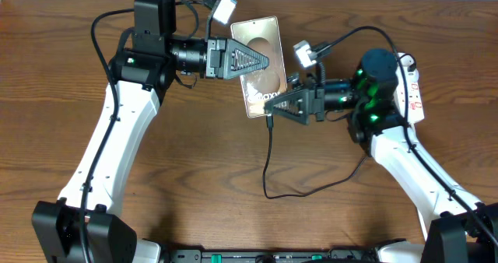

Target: Plug charger to phone and switch on socket

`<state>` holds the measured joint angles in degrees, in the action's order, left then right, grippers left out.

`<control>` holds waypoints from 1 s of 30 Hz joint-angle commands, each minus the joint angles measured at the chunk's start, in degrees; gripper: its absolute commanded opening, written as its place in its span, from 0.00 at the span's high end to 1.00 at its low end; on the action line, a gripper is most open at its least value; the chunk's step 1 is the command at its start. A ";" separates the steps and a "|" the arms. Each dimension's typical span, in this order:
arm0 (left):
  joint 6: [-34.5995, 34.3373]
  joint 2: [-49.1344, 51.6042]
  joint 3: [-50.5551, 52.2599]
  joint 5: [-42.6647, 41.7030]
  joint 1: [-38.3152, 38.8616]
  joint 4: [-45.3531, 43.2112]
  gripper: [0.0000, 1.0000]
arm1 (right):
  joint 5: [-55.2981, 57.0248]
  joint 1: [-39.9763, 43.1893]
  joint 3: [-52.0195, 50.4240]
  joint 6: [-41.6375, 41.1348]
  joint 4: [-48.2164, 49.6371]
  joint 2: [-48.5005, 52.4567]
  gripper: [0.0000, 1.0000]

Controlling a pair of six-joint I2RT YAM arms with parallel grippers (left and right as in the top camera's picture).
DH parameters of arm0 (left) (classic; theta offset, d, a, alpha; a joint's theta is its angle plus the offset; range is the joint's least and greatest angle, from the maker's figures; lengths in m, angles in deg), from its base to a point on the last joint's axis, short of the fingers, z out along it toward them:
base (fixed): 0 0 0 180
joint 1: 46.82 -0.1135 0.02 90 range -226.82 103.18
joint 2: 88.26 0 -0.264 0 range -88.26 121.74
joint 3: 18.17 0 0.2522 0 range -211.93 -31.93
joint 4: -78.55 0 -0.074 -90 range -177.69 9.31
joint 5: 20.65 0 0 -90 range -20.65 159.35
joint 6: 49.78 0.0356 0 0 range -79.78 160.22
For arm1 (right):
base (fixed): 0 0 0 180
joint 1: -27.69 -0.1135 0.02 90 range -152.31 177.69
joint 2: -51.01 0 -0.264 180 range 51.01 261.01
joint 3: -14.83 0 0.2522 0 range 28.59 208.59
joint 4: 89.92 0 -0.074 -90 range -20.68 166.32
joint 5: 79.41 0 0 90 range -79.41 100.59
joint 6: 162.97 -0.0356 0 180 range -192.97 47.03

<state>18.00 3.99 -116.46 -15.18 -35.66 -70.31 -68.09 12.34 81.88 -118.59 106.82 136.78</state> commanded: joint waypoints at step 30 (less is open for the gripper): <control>-0.52 -0.81 -0.37 2.75 -0.48 0.52 0.92 | -5.07 7.28 -9.20 8.68 -0.72 -0.26 0.18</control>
<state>17.76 3.99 -116.46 -11.27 -35.88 -69.54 -75.69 19.33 74.19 -111.82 105.99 136.78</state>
